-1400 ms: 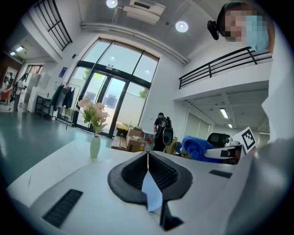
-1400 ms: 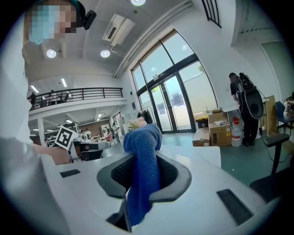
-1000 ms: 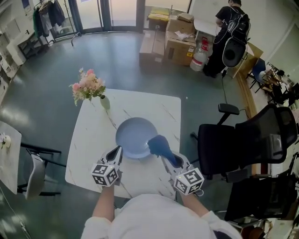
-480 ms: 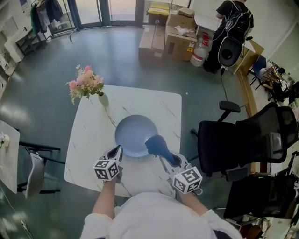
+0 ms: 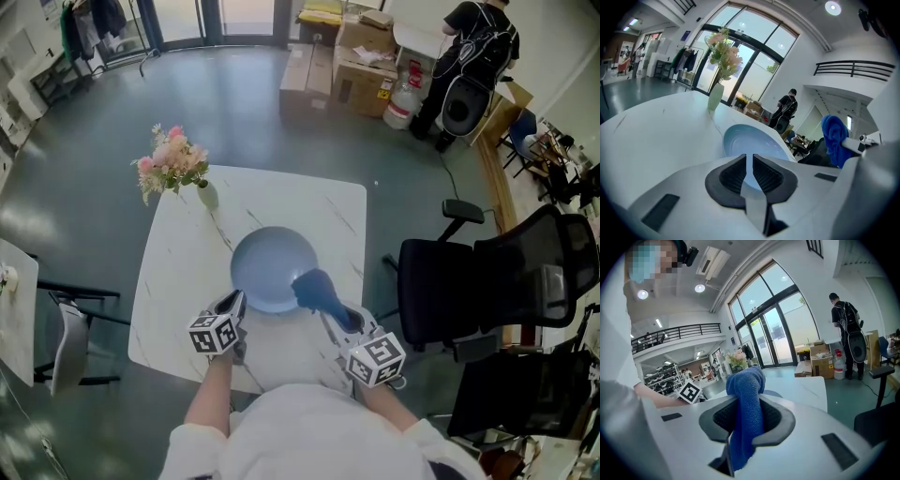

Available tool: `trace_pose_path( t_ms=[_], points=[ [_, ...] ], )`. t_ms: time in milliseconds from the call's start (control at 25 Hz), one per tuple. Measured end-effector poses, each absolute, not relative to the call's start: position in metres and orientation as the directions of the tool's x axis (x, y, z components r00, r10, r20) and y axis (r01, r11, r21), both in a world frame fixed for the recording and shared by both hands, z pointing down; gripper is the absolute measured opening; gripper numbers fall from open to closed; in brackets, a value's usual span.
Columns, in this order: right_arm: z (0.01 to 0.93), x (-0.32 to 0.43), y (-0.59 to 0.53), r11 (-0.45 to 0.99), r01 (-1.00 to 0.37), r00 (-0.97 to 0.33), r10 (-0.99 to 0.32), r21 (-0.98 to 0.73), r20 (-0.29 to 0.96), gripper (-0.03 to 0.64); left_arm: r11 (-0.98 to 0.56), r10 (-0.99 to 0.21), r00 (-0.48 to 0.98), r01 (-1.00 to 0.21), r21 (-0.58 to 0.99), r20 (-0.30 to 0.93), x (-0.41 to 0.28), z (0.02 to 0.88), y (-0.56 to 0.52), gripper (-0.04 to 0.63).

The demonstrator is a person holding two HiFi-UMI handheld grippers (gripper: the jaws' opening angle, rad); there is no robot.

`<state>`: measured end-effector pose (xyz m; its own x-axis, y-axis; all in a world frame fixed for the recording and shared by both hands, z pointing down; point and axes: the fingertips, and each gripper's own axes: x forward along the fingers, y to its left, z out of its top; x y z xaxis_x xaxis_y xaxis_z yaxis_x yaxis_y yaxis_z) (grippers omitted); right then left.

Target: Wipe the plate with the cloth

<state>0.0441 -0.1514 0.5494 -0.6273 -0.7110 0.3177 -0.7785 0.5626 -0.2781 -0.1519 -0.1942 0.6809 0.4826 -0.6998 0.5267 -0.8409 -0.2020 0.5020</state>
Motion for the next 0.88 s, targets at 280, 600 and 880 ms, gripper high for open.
trace_pose_path(
  t_ms=[280, 600, 880],
  points=[
    [0.552, 0.043, -0.151, 0.565, -0.776, -0.63, -0.705, -0.279, 0.326, 0.092, -0.125, -0.681, 0.471, -0.829, 0.545, 0.56, -0.157, 0.698, -0.191, 0.037],
    [0.554, 0.04, -0.151, 0.57, -0.773, -0.635, -0.697, -0.279, 0.334, 0.092, -0.024, -0.65, 0.473, -0.795, 0.606, 0.595, -0.16, 0.717, -0.192, 0.179],
    [0.555, 0.041, -0.151, 0.567, -0.776, -0.631, -0.698, -0.278, 0.339, 0.092, 0.032, -0.637, 0.496, -0.748, 0.663, 0.59, -0.155, 0.725, -0.198, 0.184]
  ],
)
